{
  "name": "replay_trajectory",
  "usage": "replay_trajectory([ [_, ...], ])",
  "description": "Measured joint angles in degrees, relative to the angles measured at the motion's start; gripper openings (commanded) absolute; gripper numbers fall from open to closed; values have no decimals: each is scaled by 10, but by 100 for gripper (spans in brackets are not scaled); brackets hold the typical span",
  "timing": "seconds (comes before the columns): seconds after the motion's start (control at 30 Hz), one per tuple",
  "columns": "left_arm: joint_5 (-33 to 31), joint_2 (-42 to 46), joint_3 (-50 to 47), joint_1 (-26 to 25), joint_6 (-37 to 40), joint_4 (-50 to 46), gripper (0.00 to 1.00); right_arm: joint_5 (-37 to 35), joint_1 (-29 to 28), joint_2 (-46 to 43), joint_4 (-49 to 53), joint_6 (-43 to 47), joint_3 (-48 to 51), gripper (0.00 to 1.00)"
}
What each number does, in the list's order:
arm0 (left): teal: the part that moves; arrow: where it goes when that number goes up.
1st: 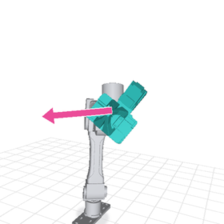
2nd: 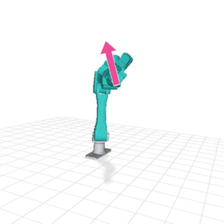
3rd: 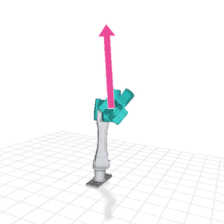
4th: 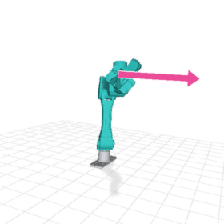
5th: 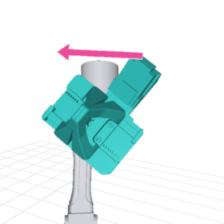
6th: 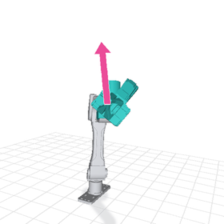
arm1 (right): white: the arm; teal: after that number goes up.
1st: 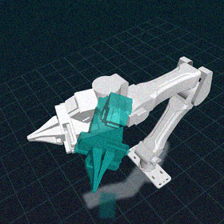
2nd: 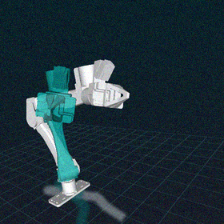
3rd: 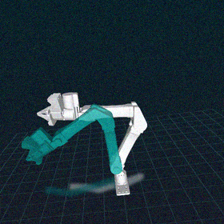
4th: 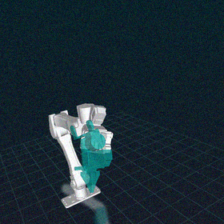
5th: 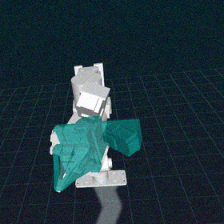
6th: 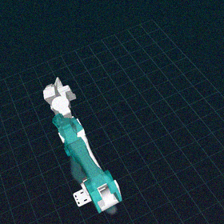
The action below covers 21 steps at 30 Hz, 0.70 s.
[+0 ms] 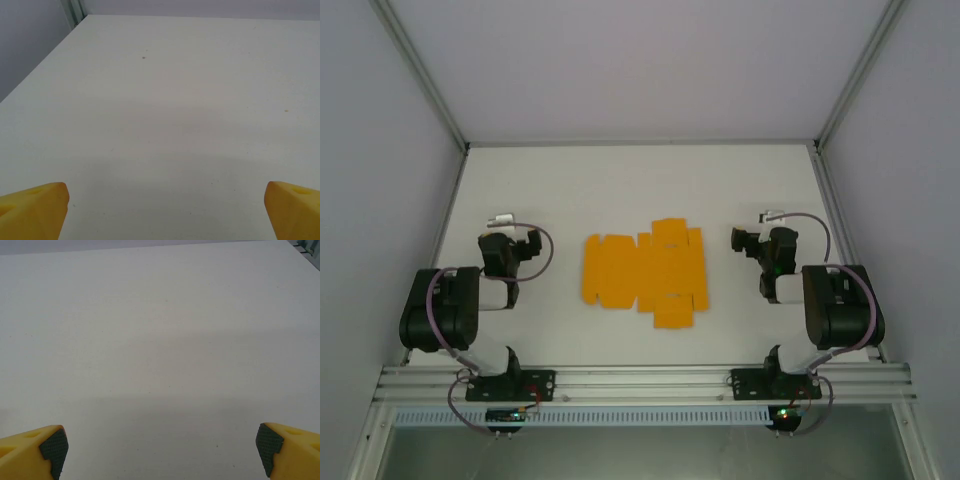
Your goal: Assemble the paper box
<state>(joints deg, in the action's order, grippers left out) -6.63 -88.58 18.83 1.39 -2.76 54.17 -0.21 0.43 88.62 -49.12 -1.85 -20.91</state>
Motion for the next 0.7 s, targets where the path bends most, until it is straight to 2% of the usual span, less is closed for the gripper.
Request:
replay_trajectory([
  [0.7,0,0,0,0,0,0,100,8,2,0,0,0,0,99],
])
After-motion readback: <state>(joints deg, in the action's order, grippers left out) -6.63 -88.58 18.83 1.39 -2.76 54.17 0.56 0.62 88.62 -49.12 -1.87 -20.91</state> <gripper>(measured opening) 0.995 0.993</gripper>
